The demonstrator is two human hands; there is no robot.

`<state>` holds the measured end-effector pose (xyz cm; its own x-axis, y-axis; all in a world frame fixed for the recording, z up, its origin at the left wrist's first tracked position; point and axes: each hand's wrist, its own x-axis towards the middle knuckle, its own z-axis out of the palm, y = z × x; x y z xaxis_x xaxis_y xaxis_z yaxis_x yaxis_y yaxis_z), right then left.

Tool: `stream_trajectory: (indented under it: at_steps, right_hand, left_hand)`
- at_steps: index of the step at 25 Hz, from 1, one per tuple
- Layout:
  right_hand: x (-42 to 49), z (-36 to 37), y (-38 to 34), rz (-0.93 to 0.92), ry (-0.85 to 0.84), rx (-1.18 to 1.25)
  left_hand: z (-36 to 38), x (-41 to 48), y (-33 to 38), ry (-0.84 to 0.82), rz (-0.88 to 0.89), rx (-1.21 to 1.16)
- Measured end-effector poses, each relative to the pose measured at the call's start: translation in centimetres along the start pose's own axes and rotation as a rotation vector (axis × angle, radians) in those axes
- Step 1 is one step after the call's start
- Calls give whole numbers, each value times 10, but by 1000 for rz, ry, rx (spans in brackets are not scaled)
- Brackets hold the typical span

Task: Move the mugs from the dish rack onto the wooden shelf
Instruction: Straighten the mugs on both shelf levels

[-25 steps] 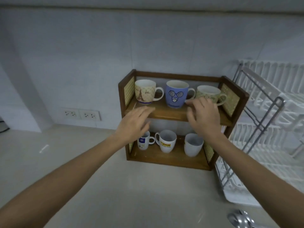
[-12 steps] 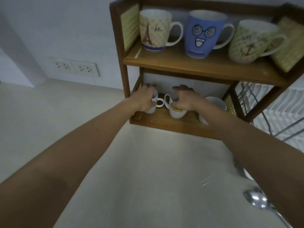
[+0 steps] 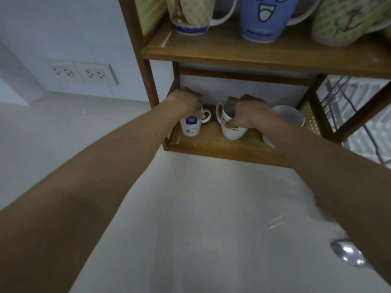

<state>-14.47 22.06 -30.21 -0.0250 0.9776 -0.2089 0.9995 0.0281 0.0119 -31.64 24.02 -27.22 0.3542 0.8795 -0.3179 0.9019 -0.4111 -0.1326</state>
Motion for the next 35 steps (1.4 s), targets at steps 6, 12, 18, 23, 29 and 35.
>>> stream_trajectory:
  at_steps: [6,12,18,23,29,35]
  right_hand:
    - [-4,-8,-2,-42,-10,-43]
    - [-5,-12,0,-68,-31,-44]
    - [-3,-9,-1,-51,-35,-49]
    - [-2,-8,1,-52,-36,-40]
    - [0,-14,12,-89,-126,36]
    - [0,-14,15,-115,-84,-17]
  left_hand:
    - [-3,0,-15,-176,57,-241]
    - [0,2,-25,-137,210,-166]
    - [11,14,-16,5,-9,-80]
    - [12,14,-7,28,-27,-111]
    - [-6,5,-16,-163,185,-143]
    - [9,9,-12,12,73,-119]
